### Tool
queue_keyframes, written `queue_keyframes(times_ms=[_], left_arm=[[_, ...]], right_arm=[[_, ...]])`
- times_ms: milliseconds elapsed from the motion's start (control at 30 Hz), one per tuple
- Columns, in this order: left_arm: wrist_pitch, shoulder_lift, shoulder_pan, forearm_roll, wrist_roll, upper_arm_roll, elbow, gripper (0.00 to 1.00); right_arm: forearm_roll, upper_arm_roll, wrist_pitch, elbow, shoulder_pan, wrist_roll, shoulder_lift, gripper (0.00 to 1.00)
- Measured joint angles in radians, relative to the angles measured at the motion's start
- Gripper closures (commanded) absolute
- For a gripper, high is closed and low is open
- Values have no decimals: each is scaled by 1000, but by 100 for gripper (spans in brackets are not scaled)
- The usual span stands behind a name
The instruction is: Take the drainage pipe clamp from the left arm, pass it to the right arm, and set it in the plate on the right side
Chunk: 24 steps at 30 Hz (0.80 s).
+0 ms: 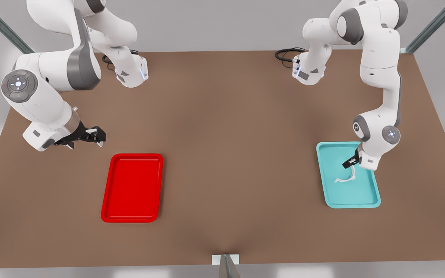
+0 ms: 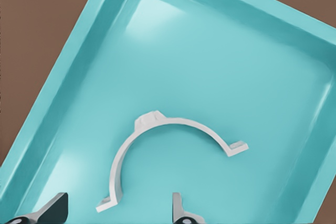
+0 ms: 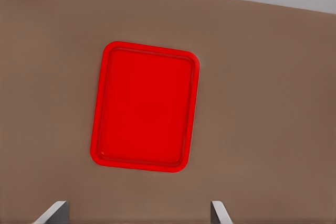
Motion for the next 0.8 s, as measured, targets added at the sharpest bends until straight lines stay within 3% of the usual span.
queue_keyframes(times_ms=[33, 100, 433, 533, 733, 800], left_arm=[[7, 5, 3, 0, -1, 0, 1, 16], [17, 17, 11, -1, -4, 1, 5, 21], [42, 63, 20, -2, -13, 0, 51, 27], [44, 75, 20, -2, -15, 0, 58, 35], [46, 85, 24, -4, -18, 0, 58, 39], [46, 86, 24, -4, -19, 0, 57, 52]], right_arm=[[0, 0, 0, 0, 0, 0, 0, 0], [0, 0, 0, 1, 1, 1, 0, 0], [-1, 0, 0, 0, 2, 4, 0, 0], [0, 0, 0, 0, 0, 3, 0, 0], [0, 0, 0, -2, -7, 2, 0, 0], [0, 0, 0, -2, -7, 1, 0, 0]])
